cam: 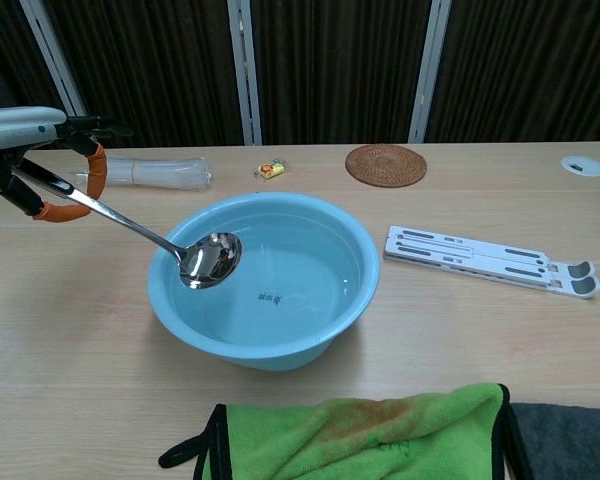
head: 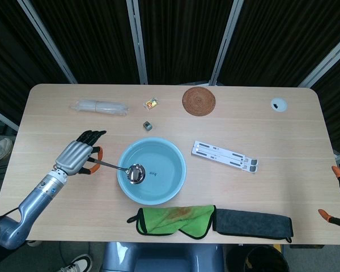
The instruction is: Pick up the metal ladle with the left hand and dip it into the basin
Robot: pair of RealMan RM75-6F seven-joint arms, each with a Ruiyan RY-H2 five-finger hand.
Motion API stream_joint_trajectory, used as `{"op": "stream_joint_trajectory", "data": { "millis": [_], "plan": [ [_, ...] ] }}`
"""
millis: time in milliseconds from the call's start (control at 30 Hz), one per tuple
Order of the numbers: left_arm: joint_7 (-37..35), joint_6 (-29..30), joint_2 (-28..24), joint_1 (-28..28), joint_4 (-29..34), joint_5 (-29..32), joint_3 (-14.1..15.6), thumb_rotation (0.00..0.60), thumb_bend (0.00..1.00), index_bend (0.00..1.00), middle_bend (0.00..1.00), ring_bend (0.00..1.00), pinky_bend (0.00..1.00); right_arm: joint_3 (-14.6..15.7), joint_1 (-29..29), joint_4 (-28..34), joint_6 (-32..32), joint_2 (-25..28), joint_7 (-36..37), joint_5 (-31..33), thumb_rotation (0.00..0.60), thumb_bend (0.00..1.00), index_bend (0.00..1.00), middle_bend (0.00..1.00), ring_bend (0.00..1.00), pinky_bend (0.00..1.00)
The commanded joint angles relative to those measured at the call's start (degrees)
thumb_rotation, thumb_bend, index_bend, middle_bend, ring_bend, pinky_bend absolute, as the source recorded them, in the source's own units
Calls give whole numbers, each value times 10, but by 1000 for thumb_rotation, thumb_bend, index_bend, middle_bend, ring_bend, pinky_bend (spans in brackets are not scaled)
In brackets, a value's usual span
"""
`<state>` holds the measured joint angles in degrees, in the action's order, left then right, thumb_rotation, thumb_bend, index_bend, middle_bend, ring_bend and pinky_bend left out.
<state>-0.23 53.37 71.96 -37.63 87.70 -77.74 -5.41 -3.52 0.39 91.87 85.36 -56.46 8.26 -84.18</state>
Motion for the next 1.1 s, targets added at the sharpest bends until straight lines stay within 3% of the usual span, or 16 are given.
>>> {"op": "stream_joint_trajectory", "data": {
  "millis": [33,433,1100],
  "plan": [
    [3,-9,18,-13,-18,11,-12,600,476,612,0,0,0,0,3,-1,-5,1,3,1,600,0,0,0,0,0],
    [37,-74,102,-69,-113,71,-39,600,475,609,0,0,0,1,8,-7,-15,10,32,-5,600,0,0,0,0,0],
    [74,-95,174,-121,-154,78,-49,600,475,615,0,0,0,-1,10,-17,-21,22,74,-1,600,0,0,0,0,0]
  ]
}}
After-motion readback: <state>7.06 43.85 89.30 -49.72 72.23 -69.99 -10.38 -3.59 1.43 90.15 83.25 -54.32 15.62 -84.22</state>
